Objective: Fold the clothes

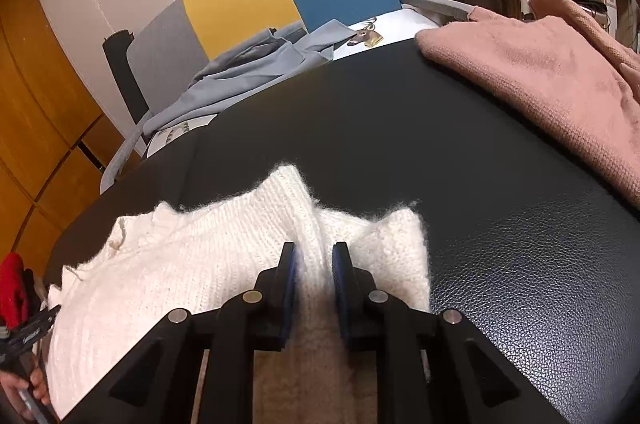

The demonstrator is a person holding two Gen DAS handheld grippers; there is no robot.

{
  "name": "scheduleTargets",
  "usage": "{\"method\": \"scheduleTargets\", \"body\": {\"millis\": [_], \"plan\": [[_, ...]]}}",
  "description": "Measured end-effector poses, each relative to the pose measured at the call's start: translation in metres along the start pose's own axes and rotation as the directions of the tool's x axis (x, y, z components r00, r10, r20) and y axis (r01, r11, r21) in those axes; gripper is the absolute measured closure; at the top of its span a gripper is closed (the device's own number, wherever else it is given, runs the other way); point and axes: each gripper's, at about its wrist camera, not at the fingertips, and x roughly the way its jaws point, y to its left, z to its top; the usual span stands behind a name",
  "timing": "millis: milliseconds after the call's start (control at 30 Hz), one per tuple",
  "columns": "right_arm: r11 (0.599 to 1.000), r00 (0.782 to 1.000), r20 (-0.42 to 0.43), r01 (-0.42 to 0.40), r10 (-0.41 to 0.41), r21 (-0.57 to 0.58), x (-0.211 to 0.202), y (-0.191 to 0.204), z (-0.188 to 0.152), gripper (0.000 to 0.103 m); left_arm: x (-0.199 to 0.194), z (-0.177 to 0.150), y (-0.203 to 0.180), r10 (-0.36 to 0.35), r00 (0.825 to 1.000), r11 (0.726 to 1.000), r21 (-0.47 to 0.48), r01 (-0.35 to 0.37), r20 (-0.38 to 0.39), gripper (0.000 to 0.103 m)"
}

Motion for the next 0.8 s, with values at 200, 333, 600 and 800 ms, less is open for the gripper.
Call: {"method": "scheduleTargets", "body": {"millis": [200, 333, 600, 800], "plan": [[0.999, 0.999, 0.012, 0.037, -0.036, -0.030, 0.000, 0.006, -0.002, 0.086, 0.011, -0.001, 0.006, -0.075, 0.996, 0.983, -0.171, 0.065, -0.048, 0.027], [1.000, 1.000, 0.010, 0.023, -0.023, -0.017, -0.001, 0.003, -0.002, 0.086, 0.003, -0.006, 0.017, -0.187, 0.982, 0.949, -0.263, 0.172, -0.034, 0.025], [1.000, 1.000, 0.008, 0.020, -0.020, -0.011, -0.002, 0.003, -0.002, 0.086, -0.007, 0.007, -0.009, -0.167, 0.986, 0.983, -0.080, 0.168, 0.019, 0.011], [1.000, 1.000, 0.009, 0.011, -0.011, -0.003, -0.002, 0.002, -0.003, 0.086, -0.008, 0.022, -0.027, -0.184, 0.981, 0.982, 0.055, 0.181, 0.067, 0.011]]}}
